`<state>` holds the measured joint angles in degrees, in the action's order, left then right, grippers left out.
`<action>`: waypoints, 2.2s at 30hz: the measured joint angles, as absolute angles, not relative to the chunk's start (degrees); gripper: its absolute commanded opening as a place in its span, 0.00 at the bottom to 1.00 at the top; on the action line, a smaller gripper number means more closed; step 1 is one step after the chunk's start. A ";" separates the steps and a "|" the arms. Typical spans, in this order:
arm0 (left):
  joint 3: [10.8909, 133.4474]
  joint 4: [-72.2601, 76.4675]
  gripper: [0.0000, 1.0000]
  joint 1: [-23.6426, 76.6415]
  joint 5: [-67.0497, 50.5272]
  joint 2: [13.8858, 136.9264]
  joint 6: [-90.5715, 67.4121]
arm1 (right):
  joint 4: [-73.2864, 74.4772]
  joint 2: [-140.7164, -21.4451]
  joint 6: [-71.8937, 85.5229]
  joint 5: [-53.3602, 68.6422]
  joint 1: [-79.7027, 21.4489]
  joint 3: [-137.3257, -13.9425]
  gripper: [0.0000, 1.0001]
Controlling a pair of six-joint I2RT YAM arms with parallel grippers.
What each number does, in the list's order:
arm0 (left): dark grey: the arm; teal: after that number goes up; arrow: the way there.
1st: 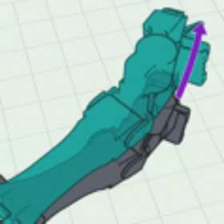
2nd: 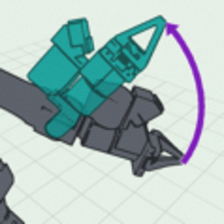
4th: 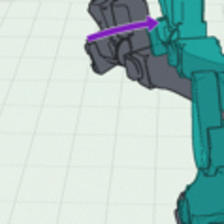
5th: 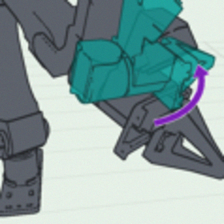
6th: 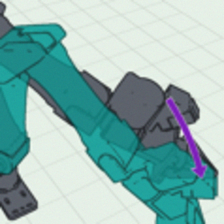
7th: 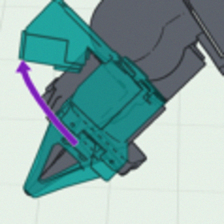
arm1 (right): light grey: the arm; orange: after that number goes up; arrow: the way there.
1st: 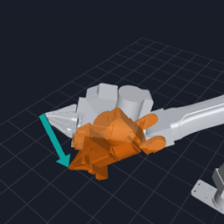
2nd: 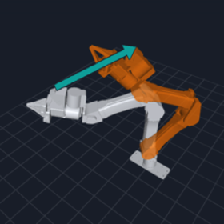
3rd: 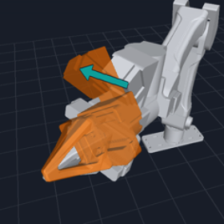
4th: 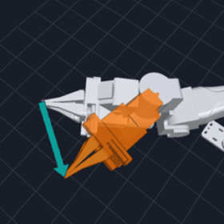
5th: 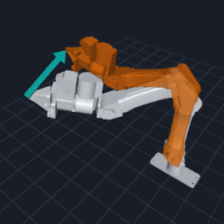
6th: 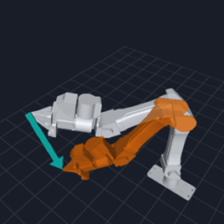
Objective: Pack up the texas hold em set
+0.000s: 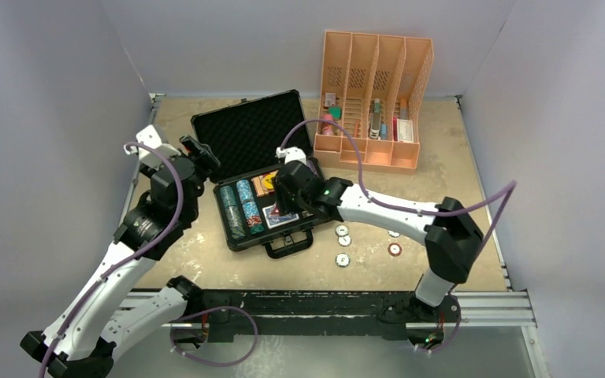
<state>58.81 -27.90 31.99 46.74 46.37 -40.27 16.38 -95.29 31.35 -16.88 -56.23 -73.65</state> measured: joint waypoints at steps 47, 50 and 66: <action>55.13 -33.01 0.78 31.99 40.80 45.17 -42.13 | 17.34 -94.76 27.75 -16.36 -58.13 -74.74 0.84; 53.89 -30.55 0.78 31.94 38.89 45.15 -41.34 | 18.50 -87.31 31.70 -19.94 -57.98 -72.07 0.84; 50.30 -22.11 0.80 31.94 23.51 48.71 -39.40 | 31.68 -74.15 48.56 -17.80 -49.63 -45.45 0.75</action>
